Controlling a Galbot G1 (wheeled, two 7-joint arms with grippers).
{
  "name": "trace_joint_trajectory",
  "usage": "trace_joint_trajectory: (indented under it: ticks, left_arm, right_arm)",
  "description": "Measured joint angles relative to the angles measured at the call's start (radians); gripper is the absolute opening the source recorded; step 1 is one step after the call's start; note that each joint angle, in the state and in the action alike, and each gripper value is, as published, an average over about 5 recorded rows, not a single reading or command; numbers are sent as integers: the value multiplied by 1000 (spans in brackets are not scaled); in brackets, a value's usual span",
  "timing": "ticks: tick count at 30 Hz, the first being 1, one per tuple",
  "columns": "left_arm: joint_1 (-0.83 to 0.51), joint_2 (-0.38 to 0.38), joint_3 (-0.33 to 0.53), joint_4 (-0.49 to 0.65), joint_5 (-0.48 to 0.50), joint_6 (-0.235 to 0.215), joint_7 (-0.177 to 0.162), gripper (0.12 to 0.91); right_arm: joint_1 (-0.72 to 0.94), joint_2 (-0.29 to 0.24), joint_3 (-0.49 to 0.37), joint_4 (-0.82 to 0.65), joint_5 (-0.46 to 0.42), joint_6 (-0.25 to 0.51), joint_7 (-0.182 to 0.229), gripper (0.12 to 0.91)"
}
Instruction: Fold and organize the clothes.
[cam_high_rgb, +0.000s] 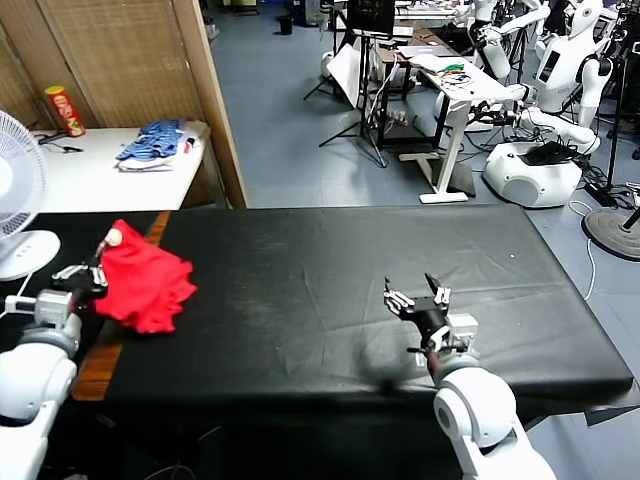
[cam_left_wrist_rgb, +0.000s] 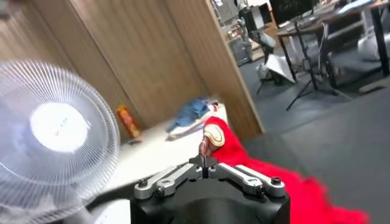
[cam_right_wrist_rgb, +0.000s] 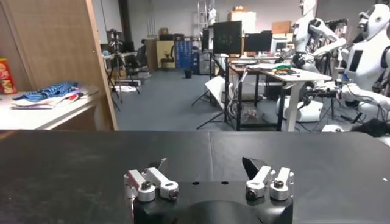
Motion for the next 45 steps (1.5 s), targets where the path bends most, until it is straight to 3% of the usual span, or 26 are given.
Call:
trace_joint_trajectory:
  ticks: [6,11,14,17,20,23,28,30,34,45]
  left_arm:
    - [48,-63,67,-127,-73,35,-37,131]
    - [38,-164,182,-185,-217,65,-82,131]
    - [18,-228,257,-188,-250,66,-94,131]
    - [8,-293,322,-179,-232,66,-83,131]
    - [14,-340,370,-167,-198,72,-42,137]
    - [24,-358,394,-165,-176,78,11,220]
    - [39,-347,394,-190,-183,67,98,493]
    - [41,-338,386,-204,-192,60,115,610]
    - [41,-325,367,-220,-201,39,104,768]
    - [89,-313,317,-241,-195,-5,59,798]
  right_arm:
    - [-11,1,7,7,-5,2,-2,798]
    - [-12,-7,20,6,-3,2,-7,798]
    - [-9,-11,19,-3,-1,2,-16,798]
    - [-3,-18,9,-11,6,-4,-35,798]
    - [6,-29,-6,-20,29,-19,-63,798]
    - [22,-39,-32,-35,78,-48,-89,798]
    - [63,-37,-96,-74,198,-118,-93,798]
    - [88,-28,-128,-94,252,-135,-86,798]
    - [147,-4,-196,-147,346,-147,-74,798]
    - [268,90,-306,-338,454,-131,-3,792]
